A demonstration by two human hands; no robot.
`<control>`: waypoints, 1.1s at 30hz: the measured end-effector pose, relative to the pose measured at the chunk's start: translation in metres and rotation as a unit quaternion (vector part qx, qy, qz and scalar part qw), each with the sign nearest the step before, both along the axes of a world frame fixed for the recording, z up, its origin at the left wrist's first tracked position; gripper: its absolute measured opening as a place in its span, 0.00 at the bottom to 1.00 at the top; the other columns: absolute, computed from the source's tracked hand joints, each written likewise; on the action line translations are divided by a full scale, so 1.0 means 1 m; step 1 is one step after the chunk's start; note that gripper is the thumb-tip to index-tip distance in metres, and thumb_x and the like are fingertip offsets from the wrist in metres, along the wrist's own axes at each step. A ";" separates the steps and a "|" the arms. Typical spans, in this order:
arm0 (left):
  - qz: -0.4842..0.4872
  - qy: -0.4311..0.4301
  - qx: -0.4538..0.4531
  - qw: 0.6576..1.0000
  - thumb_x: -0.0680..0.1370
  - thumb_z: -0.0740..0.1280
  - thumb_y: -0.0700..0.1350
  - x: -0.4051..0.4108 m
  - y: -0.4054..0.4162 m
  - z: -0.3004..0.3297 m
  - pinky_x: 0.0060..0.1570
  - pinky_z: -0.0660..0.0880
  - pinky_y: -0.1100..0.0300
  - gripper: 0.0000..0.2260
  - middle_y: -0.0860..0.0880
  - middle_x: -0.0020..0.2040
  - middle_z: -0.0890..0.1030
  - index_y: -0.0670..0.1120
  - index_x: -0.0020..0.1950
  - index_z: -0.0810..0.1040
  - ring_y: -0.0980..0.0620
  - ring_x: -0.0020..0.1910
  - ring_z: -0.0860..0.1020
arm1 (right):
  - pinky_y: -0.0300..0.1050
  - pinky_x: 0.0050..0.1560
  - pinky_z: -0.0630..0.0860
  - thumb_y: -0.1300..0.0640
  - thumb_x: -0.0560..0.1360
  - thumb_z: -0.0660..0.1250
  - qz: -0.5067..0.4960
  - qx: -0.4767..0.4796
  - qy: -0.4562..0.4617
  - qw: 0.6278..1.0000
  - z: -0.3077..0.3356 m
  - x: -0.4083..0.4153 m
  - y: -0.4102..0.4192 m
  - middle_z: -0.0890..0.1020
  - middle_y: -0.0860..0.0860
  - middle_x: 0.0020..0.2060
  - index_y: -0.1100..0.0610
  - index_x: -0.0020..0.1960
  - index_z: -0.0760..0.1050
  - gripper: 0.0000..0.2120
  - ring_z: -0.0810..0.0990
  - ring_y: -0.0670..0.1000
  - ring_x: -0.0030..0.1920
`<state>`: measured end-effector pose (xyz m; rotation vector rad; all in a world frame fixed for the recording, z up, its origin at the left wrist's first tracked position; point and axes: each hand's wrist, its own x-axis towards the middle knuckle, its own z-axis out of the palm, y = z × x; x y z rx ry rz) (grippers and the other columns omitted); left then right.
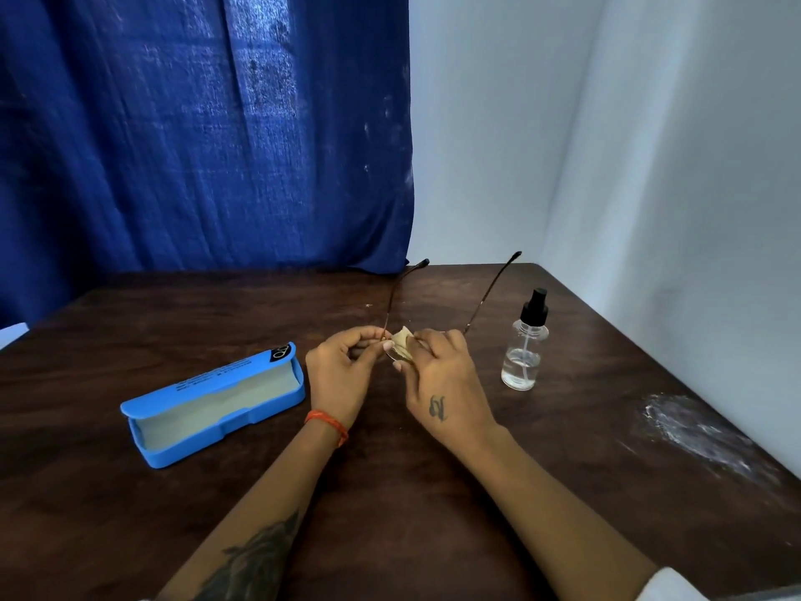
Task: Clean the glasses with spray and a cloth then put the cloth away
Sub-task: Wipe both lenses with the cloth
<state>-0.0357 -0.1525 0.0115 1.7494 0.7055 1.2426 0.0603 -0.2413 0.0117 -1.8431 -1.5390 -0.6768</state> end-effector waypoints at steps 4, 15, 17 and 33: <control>0.010 -0.011 -0.004 1.000 0.70 0.71 0.38 -0.001 -0.007 0.000 0.43 0.78 0.65 0.07 0.53 0.39 0.83 0.49 0.43 0.82 0.57 0.40 0.82 | 0.44 0.45 0.73 0.66 0.70 0.70 0.053 -0.001 0.017 0.998 0.001 -0.003 -0.001 0.82 0.57 0.47 0.63 0.53 0.80 0.12 0.76 0.57 0.43; 0.018 0.004 0.037 0.999 0.70 0.71 0.39 -0.002 -0.007 0.006 0.45 0.77 0.69 0.08 0.52 0.42 0.83 0.52 0.45 0.80 0.60 0.42 0.81 | 0.47 0.42 0.79 0.63 0.66 0.74 0.011 0.031 0.007 0.999 0.006 -0.001 -0.006 0.83 0.58 0.38 0.65 0.42 0.81 0.07 0.79 0.57 0.41; 0.028 0.012 0.050 0.998 0.70 0.71 0.39 -0.001 -0.004 0.006 0.45 0.76 0.71 0.08 0.50 0.43 0.83 0.50 0.47 0.81 0.59 0.43 0.80 | 0.49 0.43 0.79 0.63 0.65 0.73 -0.014 0.018 -0.021 1.000 0.007 -0.004 -0.004 0.82 0.60 0.40 0.67 0.45 0.80 0.11 0.79 0.59 0.42; 0.027 -0.009 0.060 0.998 0.70 0.71 0.39 0.000 -0.008 0.006 0.45 0.76 0.70 0.09 0.52 0.42 0.83 0.52 0.45 0.80 0.60 0.43 0.80 | 0.46 0.39 0.77 0.61 0.64 0.75 0.017 0.060 0.006 0.998 0.005 0.003 -0.005 0.83 0.55 0.34 0.63 0.38 0.81 0.07 0.78 0.55 0.37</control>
